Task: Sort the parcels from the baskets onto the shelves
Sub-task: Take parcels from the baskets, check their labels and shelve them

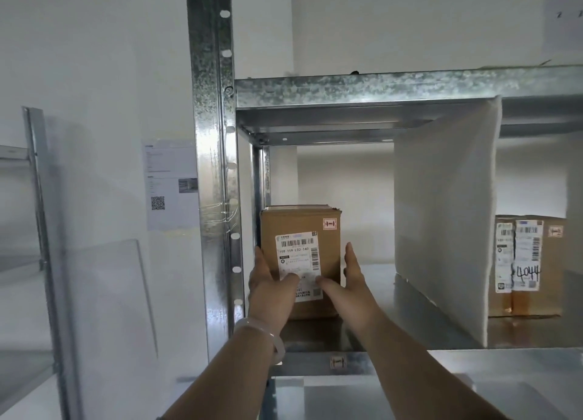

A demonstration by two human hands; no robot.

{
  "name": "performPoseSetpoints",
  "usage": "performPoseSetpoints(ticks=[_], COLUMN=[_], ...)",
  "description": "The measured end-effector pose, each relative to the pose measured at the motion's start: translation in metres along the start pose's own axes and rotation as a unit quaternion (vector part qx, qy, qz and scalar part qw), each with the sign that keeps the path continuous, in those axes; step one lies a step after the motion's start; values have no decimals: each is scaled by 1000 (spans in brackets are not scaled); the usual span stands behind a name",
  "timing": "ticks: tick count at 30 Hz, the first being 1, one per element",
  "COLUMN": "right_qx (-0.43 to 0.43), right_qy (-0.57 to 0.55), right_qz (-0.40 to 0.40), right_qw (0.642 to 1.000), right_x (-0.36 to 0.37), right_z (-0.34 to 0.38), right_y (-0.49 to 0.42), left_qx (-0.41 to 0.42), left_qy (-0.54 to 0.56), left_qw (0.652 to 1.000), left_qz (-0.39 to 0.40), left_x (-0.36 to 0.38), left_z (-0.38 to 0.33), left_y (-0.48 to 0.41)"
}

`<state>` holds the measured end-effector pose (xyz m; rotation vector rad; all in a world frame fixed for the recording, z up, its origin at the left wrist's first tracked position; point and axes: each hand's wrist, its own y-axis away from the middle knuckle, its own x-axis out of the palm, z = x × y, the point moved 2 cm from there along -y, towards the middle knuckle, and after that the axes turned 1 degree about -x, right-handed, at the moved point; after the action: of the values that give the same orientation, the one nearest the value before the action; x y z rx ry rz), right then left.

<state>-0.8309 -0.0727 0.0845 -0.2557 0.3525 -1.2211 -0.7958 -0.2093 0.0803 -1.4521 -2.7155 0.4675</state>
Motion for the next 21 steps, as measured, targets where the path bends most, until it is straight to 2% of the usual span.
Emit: performPoseSetpoints(ticks=[5, 13, 21], right_qx=[-4, 3, -22], right_qy=[21, 88, 81], right_qz=[-33, -30, -54], right_qw=[999, 996, 995], right_x=[-9, -12, 12], right_z=[2, 3, 13], right_y=[12, 48, 108], left_qx=[41, 107, 131], left_qy=[-22, -29, 6], left_qw=[999, 994, 985], left_qz=[2, -9, 114], left_x=[-3, -4, -28], left_z=[1, 4, 9], left_y=[12, 48, 97])
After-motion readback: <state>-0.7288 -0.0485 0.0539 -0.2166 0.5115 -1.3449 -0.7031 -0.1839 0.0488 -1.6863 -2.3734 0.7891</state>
